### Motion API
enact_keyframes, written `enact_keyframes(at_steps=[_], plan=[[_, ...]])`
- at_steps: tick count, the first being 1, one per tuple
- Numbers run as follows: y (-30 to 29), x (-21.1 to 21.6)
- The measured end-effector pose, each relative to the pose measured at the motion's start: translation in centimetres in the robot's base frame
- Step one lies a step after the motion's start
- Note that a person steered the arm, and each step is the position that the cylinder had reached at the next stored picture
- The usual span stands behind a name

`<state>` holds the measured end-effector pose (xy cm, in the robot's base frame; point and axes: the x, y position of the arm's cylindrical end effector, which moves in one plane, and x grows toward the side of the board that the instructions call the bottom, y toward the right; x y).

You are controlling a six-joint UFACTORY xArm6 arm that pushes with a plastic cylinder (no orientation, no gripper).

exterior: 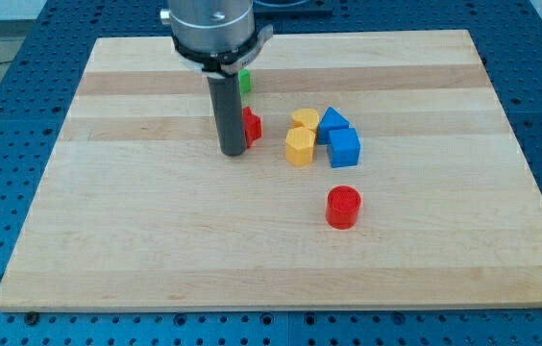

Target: Push the red star into the green star

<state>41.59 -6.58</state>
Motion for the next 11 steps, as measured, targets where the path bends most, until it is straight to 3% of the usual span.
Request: enact_keyframes(at_steps=[2,4,6,9,11], plan=[[1.5,-3.0],[4.3,-1.0],[4.2,-5.9],[3.6,-6.9],[3.1,-3.1]])
